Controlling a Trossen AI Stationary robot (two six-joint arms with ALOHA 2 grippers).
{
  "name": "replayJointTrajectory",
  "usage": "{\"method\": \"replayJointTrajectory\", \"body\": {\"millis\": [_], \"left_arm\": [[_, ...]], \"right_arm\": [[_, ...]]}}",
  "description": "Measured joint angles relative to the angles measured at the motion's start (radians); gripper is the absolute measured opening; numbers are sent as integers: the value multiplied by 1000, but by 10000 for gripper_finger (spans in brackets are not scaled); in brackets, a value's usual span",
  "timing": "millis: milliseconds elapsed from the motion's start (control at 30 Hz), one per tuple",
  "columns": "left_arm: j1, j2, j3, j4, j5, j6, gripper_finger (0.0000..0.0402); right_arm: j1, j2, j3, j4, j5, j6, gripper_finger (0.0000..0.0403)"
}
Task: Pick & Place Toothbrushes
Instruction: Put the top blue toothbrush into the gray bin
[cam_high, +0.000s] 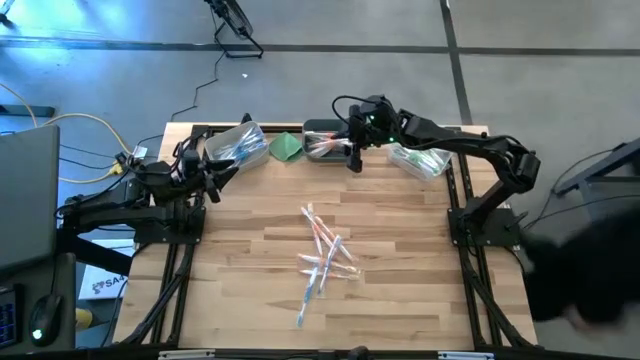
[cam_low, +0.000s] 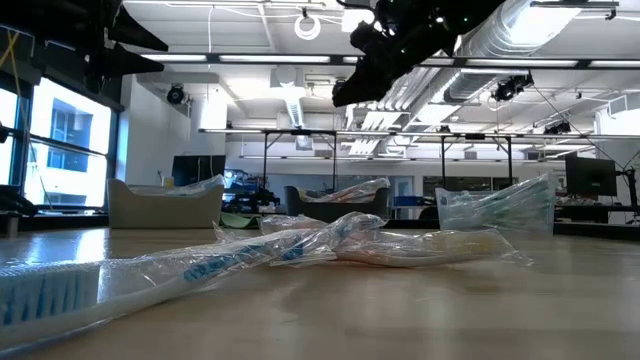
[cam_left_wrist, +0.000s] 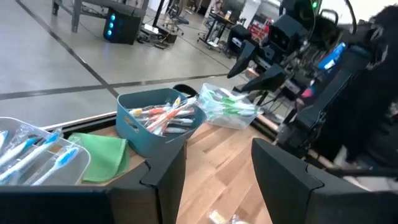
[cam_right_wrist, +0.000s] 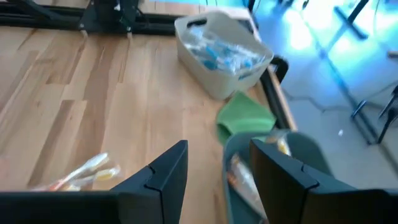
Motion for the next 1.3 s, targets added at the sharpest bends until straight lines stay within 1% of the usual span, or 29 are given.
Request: {"method": "replayJointTrajectory", "body": {"millis": [133, 400, 933, 1033, 1133, 1300], "left_arm": [[0, 0, 0, 1, -1, -45, 179], [0, 0, 0, -9, -2, -49, 179], [0, 0, 0, -14, -2, -72, 179], [0, 0, 0, -14, -2, -72, 179], [0, 0, 0, -14, -2, -71, 179], [0, 0, 0, -14, -2, -44, 179]], "right_arm": [[0, 0, 0, 63, 0, -15, 164], [0, 0, 0, 105, 0, -15, 164], [0, 0, 0, 93, 2, -15, 164], [0, 0, 0, 90, 2, 6, 164], [0, 0, 0, 57, 2, 40, 164], [0, 0, 0, -14, 1, 47, 164]]}}
